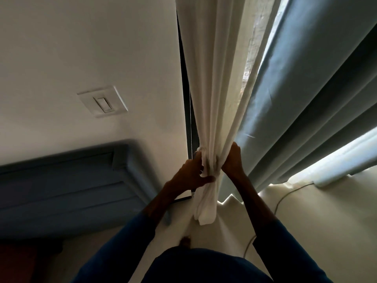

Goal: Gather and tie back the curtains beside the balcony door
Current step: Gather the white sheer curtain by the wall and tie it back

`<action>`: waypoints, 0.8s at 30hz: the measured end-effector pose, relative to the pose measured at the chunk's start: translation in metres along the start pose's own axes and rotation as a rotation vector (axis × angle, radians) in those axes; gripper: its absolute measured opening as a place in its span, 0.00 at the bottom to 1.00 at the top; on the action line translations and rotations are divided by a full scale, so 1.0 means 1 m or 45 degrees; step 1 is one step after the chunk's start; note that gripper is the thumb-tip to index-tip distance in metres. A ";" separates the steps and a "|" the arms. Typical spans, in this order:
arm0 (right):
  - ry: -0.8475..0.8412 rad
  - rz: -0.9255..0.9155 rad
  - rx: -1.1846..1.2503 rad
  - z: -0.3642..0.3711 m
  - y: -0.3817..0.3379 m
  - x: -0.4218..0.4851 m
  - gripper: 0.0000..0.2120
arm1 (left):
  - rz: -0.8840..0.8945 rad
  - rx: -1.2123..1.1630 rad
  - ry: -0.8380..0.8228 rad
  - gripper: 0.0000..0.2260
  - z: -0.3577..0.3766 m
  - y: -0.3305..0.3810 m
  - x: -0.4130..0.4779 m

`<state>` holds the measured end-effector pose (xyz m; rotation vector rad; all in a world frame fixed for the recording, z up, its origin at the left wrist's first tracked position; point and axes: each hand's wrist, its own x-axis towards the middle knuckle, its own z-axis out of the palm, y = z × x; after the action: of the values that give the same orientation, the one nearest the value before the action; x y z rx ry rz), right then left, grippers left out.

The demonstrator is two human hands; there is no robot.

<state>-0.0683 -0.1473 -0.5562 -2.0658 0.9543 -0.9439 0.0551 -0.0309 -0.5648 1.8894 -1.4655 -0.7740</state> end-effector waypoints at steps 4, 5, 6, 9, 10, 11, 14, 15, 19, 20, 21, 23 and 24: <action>0.003 -0.074 0.044 0.004 0.014 0.000 0.19 | -0.055 0.048 0.150 0.30 0.002 -0.001 -0.003; -0.008 -0.072 0.024 0.006 0.016 0.000 0.20 | -0.049 0.083 0.138 0.29 0.000 -0.005 -0.003; -0.017 -0.068 0.006 0.007 0.017 0.000 0.20 | -0.032 0.109 0.087 0.27 -0.002 -0.006 -0.005; -0.035 -0.007 -0.058 0.008 0.021 0.000 0.15 | -0.022 0.222 -0.098 0.24 -0.017 -0.012 -0.011; -0.028 0.002 -0.084 0.008 0.024 0.001 0.13 | -0.051 0.305 -0.161 0.23 -0.026 -0.015 -0.013; -0.021 0.006 -0.102 0.007 0.026 0.001 0.12 | -0.080 0.398 -0.223 0.23 -0.034 -0.017 -0.016; -0.015 0.012 -0.141 0.007 0.029 -0.001 0.13 | -0.177 0.488 -0.348 0.17 -0.056 -0.024 -0.020; -0.013 0.018 -0.148 0.008 0.029 -0.001 0.13 | -0.186 0.455 -0.327 0.14 -0.060 -0.022 -0.021; -0.011 0.007 -0.148 0.014 0.019 -0.007 0.12 | -0.198 -0.210 -0.137 0.26 -0.069 -0.006 -0.020; -0.013 0.009 -0.134 0.015 0.015 -0.009 0.10 | -0.235 -0.390 -0.094 0.31 -0.069 -0.003 -0.020; -0.009 0.026 -0.128 0.015 0.010 -0.010 0.08 | -0.264 -0.503 -0.047 0.33 -0.068 0.001 -0.020; 0.021 0.034 -0.128 0.014 0.005 -0.013 0.11 | -0.279 -0.523 0.044 0.33 -0.066 0.007 -0.021; 0.026 0.027 -0.124 0.013 0.004 -0.014 0.13 | -0.245 -0.457 0.091 0.33 -0.065 0.011 -0.022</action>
<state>-0.0655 -0.1342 -0.5703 -2.1258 1.0496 -0.9257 0.0930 -0.0037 -0.5130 1.7736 -1.0307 -0.9759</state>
